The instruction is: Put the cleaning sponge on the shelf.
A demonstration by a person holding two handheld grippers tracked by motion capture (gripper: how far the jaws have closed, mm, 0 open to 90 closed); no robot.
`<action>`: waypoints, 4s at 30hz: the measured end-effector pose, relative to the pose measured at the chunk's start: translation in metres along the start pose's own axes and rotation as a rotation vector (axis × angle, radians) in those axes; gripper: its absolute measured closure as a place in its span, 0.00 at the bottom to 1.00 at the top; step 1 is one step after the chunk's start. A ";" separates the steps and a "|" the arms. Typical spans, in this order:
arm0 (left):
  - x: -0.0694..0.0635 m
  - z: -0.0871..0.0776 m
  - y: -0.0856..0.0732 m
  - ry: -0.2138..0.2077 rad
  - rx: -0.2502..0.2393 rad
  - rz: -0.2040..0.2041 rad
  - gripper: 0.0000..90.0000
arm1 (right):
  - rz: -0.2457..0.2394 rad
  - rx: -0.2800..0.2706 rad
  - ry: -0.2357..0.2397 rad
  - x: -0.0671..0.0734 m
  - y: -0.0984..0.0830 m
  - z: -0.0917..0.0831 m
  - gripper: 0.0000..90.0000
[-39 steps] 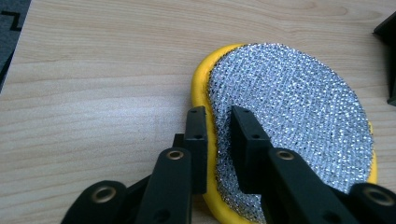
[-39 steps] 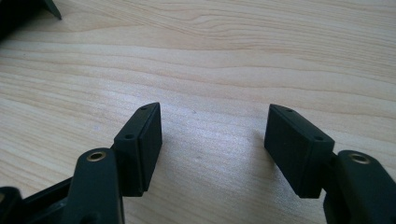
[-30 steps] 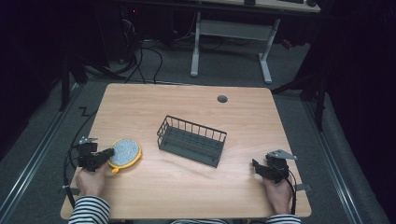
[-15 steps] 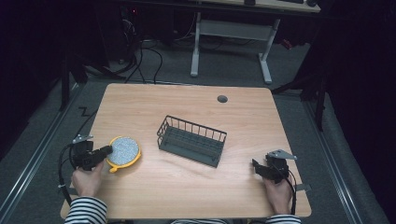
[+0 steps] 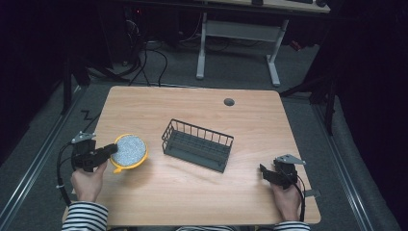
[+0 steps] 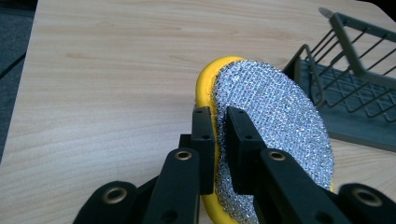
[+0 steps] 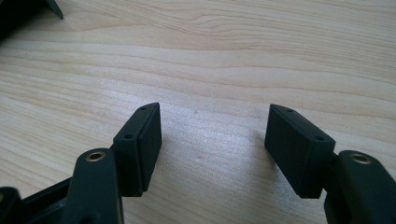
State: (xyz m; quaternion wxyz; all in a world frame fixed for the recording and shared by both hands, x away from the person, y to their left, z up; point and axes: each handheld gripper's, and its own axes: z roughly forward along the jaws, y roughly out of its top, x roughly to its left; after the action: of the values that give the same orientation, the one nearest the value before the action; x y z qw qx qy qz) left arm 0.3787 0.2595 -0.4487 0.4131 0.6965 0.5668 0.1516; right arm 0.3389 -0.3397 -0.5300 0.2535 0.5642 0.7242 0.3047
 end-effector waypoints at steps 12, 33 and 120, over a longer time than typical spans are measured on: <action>-0.019 -0.013 0.027 -0.062 -0.019 0.044 0.92 | -0.005 -0.001 0.001 0.000 0.000 0.000 0.40; -0.076 0.016 0.094 -0.213 -0.027 0.121 0.92 | -0.006 -0.001 0.004 0.001 0.000 0.000 0.40; -0.124 0.123 0.077 -0.262 0.094 0.309 1.00 | -0.007 0.000 0.009 0.001 0.000 0.000 0.40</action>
State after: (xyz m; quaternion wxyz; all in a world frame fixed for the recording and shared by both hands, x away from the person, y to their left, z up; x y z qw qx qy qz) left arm 0.4743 0.0952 -0.4344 0.4221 0.8076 0.4010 0.0945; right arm 0.3389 -0.3391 -0.5301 0.2514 0.5605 0.7271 0.3064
